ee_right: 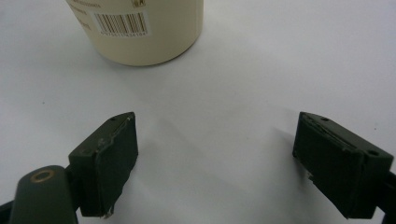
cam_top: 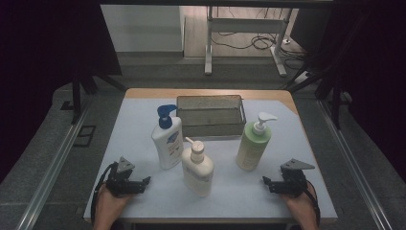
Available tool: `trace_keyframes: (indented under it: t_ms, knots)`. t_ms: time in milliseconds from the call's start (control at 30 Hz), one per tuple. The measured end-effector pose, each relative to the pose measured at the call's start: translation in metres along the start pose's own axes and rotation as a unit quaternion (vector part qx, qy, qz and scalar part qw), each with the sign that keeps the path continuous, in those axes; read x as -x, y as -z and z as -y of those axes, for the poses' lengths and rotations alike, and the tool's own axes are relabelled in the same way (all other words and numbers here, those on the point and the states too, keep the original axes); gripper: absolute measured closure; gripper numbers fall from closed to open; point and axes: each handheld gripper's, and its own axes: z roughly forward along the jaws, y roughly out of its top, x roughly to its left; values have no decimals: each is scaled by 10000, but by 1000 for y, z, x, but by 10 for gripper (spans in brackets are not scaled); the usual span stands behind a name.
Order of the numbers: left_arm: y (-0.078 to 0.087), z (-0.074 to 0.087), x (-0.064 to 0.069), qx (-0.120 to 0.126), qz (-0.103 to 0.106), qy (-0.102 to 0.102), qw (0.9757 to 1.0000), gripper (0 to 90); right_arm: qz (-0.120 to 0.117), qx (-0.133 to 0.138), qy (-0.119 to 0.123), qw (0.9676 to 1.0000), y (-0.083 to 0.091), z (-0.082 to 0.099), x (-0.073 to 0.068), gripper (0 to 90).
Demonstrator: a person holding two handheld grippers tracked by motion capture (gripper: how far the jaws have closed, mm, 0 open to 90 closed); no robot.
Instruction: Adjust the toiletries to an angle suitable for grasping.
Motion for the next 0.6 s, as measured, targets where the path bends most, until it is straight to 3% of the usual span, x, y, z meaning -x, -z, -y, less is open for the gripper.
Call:
trace_keyframes:
  t_ms: [267,367,600]
  knots:
    - [0,0,0,-4,5,19,10000,124,-5,-5,-8,10000,0,0,0,139]
    - [0,-2,5,-36,-95,193,9998,126,-8,-7,-17,10000,0,0,0,139]
    - [-1,-1,7,-1,-83,177,9998,122,-17,-14,-20,10000,0,0,0,139]
